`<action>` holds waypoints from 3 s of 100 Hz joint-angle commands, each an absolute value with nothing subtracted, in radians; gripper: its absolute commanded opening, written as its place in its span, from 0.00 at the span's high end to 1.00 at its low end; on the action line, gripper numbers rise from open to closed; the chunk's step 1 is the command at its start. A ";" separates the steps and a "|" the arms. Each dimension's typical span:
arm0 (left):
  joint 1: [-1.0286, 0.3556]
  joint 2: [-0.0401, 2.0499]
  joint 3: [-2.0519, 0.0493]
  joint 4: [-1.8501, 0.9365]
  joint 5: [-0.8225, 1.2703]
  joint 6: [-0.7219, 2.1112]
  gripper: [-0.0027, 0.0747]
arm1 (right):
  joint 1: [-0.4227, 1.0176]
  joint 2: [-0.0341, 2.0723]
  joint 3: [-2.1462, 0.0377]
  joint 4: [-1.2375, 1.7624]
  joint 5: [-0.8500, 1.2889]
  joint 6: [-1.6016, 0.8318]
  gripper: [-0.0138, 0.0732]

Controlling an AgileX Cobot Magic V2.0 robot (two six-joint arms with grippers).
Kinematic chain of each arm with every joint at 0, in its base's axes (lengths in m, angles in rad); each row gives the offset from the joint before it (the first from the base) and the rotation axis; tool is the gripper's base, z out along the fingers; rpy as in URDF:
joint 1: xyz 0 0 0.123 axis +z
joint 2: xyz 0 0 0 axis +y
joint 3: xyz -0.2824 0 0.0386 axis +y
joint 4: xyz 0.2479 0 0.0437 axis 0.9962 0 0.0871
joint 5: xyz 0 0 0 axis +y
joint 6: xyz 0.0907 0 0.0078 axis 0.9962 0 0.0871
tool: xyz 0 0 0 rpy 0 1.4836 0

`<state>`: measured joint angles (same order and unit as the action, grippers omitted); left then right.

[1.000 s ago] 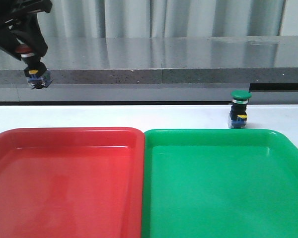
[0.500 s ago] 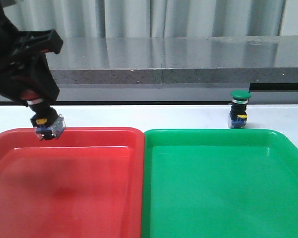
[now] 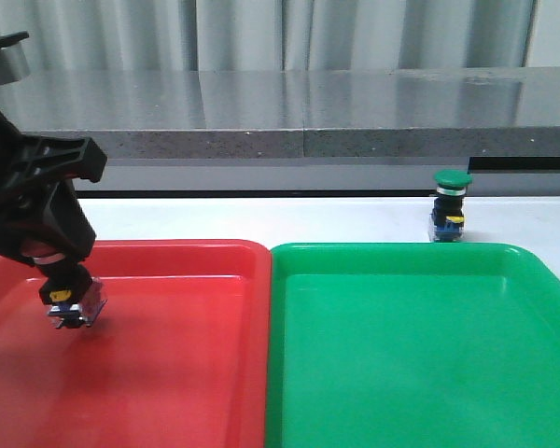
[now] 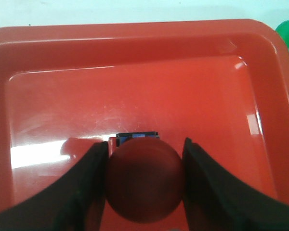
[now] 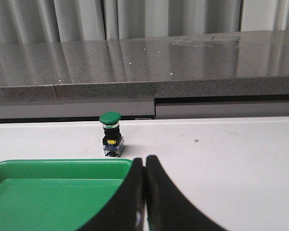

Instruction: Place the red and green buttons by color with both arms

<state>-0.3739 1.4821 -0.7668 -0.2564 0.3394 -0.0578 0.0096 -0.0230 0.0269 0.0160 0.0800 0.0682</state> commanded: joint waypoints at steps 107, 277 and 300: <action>-0.384 1.468 -0.787 -0.284 0.287 -0.067 0.13 | 0.012 -0.028 0.012 0.007 -0.007 0.062 0.91; -0.182 0.297 -0.356 -0.065 0.093 -0.065 0.99 | 0.012 -0.028 0.012 0.007 -0.007 0.062 0.91; -0.182 0.297 -0.356 -0.065 0.093 -0.065 0.99 | 0.012 -0.028 0.012 0.007 -0.007 0.062 0.91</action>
